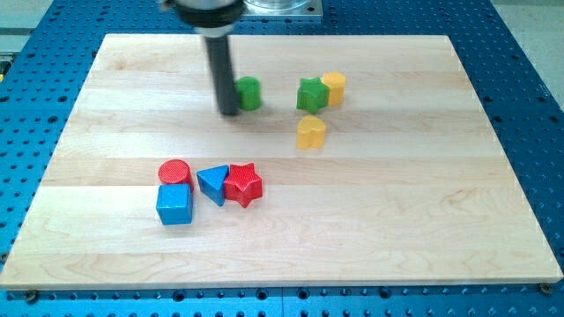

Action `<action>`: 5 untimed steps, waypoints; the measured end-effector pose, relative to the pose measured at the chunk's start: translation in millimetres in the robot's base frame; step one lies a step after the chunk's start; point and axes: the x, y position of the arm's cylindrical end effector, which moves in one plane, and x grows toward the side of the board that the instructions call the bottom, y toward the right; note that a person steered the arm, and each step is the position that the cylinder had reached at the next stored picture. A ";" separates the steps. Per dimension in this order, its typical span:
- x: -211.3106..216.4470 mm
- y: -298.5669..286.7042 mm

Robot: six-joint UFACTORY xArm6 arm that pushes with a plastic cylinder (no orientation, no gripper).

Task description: Push the yellow heart vertically below to the green circle

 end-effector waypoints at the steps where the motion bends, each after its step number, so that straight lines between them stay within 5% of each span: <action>1: 7.2 7.8; 2: 57.3 -37.2; 3: 102.8 20.6; 5: 78.5 134.4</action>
